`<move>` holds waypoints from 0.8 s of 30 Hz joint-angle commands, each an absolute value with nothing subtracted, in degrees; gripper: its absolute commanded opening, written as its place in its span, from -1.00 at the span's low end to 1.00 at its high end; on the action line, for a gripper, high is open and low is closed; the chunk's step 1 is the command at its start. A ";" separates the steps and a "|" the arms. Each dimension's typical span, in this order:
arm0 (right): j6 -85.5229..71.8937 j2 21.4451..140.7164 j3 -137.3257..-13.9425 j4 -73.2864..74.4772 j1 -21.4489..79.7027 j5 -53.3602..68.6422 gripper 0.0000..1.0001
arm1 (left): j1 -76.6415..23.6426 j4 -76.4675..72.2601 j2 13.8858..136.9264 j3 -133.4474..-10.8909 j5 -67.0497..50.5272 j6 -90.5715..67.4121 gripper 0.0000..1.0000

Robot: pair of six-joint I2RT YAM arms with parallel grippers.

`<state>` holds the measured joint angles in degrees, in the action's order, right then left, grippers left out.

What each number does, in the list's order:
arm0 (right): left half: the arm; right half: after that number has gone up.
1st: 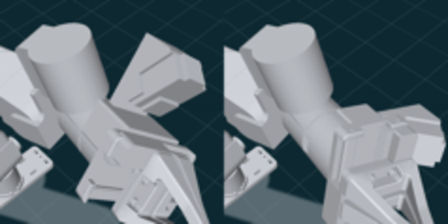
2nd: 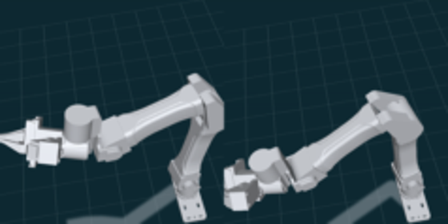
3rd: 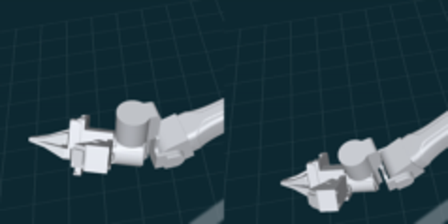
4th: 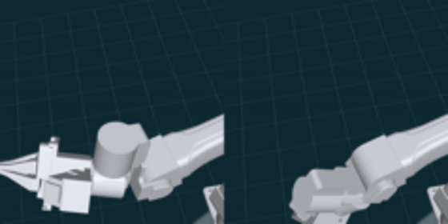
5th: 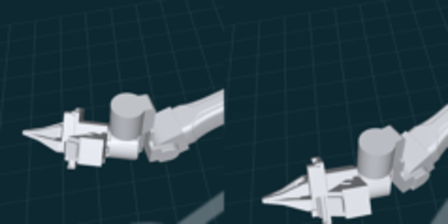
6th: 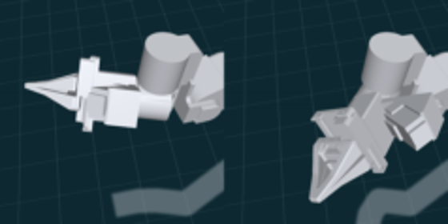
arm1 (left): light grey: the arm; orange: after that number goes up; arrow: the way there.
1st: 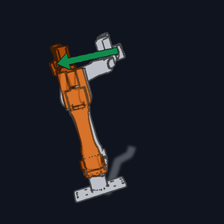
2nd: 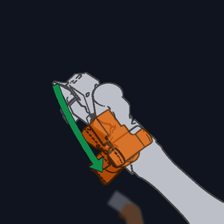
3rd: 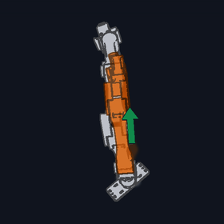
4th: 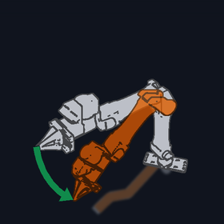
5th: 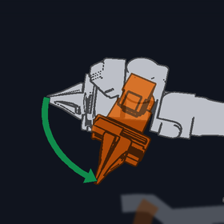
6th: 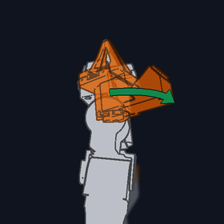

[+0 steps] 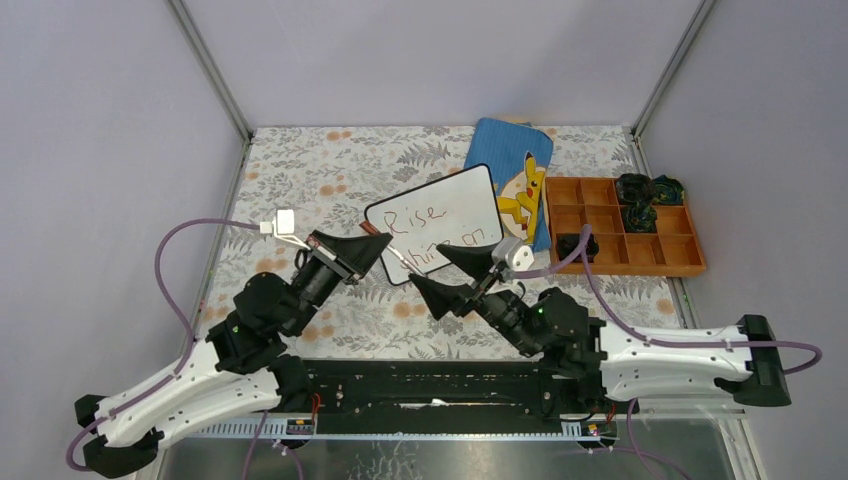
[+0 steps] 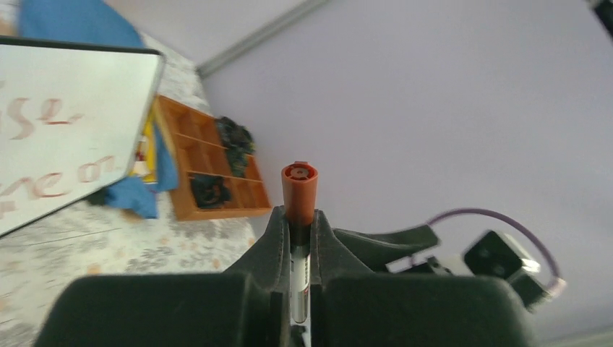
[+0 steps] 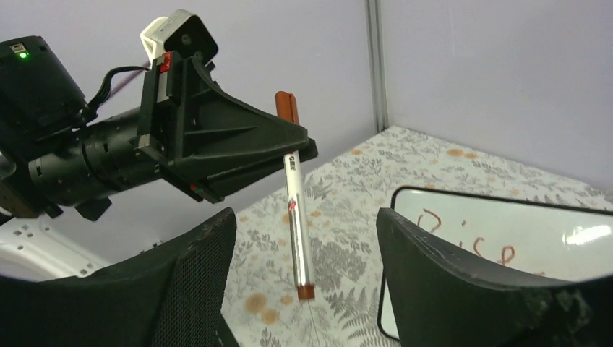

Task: Write a sentence on the whiteboard
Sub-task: Place the whiteboard marker at the center of the board.

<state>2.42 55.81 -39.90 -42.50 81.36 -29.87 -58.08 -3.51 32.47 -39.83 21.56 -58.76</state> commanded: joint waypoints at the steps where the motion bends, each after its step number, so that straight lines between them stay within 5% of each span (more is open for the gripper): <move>1: -2.67 48.49 -38.95 -28.69 81.30 -30.90 0.54 | -58.10 13.04 30.58 -40.64 32.72 -57.82 -1.00; 12: -11.52 39.25 -34.77 -9.25 81.30 -45.40 0.54 | -58.01 34.44 33.46 -34.42 38.49 -68.16 -1.00; 18: -11.54 41.72 -34.92 -8.85 81.30 -46.83 0.54 | -55.10 31.46 36.80 -27.26 36.40 -71.57 -1.00; 24: -11.34 44.11 -36.09 -8.86 81.25 -46.07 0.54 | -42.66 20.80 44.24 -20.07 20.16 -70.55 -1.00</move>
<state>-10.61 43.57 -34.37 -8.40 81.36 -44.53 -48.53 28.95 40.42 -22.98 29.67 -69.73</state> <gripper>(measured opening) 0.770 0.069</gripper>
